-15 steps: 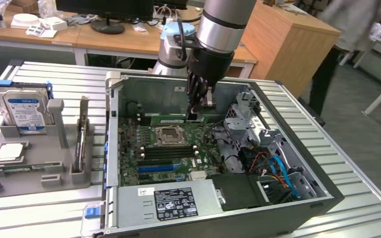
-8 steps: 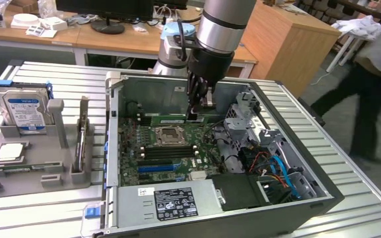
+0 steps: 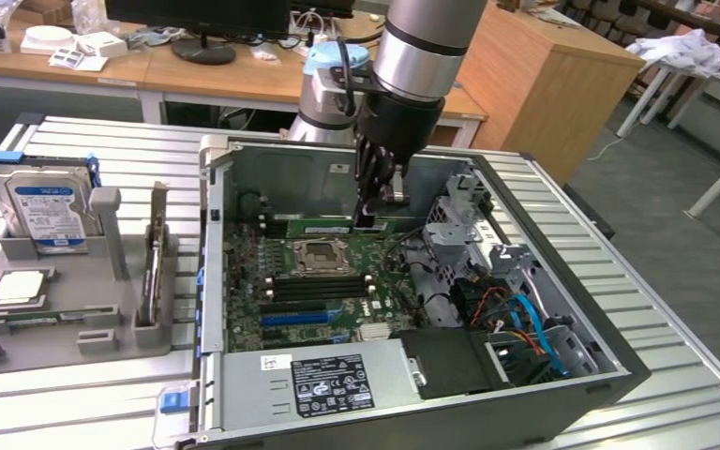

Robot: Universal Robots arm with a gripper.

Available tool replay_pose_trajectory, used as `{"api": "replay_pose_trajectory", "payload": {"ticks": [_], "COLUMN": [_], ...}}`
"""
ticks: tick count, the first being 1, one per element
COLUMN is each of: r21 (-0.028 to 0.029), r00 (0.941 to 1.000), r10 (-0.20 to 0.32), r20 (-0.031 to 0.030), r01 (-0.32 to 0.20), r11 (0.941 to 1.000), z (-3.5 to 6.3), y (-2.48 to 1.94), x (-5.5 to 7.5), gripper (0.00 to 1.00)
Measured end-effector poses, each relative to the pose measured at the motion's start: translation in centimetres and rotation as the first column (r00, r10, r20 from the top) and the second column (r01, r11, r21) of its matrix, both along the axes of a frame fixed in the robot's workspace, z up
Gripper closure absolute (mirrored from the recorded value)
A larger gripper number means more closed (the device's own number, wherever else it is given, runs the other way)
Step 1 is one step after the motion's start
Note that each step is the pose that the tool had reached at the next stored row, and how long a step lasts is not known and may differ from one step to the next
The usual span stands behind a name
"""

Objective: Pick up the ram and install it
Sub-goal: 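Insert the ram into the slot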

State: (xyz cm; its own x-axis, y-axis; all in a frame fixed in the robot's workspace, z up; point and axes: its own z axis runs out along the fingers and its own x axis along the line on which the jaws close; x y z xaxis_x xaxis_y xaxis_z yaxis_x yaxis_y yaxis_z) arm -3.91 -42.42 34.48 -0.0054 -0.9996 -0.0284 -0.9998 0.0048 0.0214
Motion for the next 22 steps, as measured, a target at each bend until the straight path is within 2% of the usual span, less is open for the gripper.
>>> {"api": "replay_pose_trajectory", "payload": {"ticks": [12,18,22], "r21": [0.0004,0.0003,0.0004], "r00": [1.0000,1.0000,1.0000], "r10": [0.000,0.000,0.000], "r20": [0.0000,0.0000,0.0001], "r01": [0.000,0.000,0.000], "r11": [1.0000,1.0000,1.0000], "z": [0.00,-0.05,-0.55], "y": [-0.56,-0.57,-0.56], "x": [-0.01,0.00,0.00], "gripper": [0.88,0.88,0.88]}}
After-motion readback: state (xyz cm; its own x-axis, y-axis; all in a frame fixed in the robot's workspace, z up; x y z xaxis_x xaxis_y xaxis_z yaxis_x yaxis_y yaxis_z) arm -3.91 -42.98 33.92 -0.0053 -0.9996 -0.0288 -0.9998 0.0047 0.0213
